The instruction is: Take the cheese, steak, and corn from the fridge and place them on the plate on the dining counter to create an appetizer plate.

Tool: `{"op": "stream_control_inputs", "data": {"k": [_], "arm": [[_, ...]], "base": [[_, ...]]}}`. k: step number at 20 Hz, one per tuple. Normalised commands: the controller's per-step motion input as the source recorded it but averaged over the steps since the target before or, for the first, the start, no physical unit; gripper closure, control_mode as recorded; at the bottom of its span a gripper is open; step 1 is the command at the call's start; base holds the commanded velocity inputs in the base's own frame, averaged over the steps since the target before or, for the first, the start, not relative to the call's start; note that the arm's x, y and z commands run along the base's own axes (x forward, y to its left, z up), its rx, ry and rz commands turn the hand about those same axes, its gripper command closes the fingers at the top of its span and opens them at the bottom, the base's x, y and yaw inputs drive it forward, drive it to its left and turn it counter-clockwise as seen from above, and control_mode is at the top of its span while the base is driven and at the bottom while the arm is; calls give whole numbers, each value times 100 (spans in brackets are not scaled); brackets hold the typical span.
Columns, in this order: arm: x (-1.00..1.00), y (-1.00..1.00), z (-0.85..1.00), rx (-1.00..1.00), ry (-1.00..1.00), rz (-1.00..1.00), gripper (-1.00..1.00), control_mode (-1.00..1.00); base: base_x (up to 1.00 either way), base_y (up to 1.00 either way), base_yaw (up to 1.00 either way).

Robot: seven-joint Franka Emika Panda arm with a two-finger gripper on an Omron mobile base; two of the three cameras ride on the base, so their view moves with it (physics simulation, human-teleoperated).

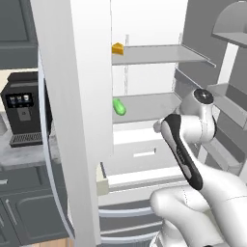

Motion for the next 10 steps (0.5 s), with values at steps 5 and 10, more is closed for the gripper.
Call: {"op": "stream_control_inputs", "data": {"k": [5, 10], "arm": [[0, 0, 0, 0, 0, 0, 100, 100], [0, 0, 0, 0, 0, 0, 100, 100]], "base": [[-95, 0, 4], [-91, 0, 16]]}}
